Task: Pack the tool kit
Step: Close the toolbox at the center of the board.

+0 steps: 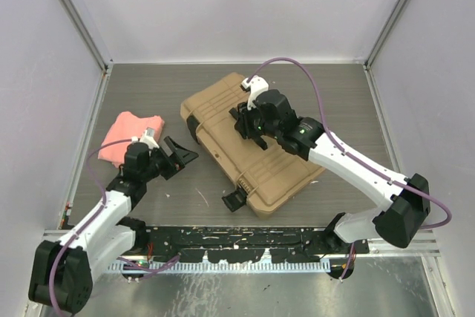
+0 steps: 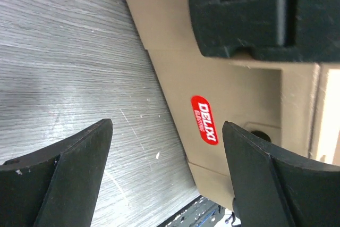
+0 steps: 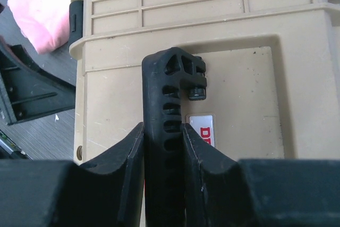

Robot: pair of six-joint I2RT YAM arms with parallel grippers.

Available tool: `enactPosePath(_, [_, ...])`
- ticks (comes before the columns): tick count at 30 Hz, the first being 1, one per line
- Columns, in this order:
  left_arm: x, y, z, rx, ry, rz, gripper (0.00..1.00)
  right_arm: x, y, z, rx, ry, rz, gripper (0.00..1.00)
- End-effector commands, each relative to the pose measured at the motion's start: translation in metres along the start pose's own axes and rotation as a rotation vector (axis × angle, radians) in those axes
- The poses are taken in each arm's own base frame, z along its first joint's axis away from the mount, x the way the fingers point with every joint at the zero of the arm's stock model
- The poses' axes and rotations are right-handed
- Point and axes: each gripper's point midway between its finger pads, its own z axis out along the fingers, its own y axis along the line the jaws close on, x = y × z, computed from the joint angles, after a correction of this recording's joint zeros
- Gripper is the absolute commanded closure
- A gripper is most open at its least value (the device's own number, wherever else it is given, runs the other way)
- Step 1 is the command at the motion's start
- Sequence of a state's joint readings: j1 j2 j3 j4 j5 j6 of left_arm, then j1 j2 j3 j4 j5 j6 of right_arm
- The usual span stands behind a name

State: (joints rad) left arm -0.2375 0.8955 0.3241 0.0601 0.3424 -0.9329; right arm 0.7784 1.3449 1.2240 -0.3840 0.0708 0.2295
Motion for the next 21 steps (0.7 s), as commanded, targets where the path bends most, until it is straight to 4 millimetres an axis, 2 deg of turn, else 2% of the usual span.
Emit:
enactPosePath(1, [-0.004,-0.028,-0.015,0.102,-0.019,0.025,0.13,-0.032,0.000,0.023,0.053,-0.124,0.100,0.93])
enactPosePath(3, [-0.001,-0.034,-0.020,0.128,-0.010,0.021,0.10,-0.038,0.000,0.027,0.055,-0.136,0.110,0.93])
enactPosePath(7, [0.003,-0.041,-0.030,0.178,-0.010,-0.004,0.08,-0.046,-0.001,0.032,0.065,-0.151,0.132,0.93])
enactPosePath(12, [0.007,-0.042,-0.037,0.190,-0.013,-0.007,0.06,-0.053,0.006,0.035,0.028,-0.160,0.146,0.91])
enactPosePath(16, [0.018,-0.044,-0.040,0.230,0.027,-0.027,0.05,-0.062,0.015,0.024,-0.021,-0.174,0.135,0.74])
enactPosePath(21, [0.031,-0.042,-0.045,0.303,0.047,-0.095,0.04,-0.063,0.015,0.006,-0.028,-0.172,0.096,0.57])
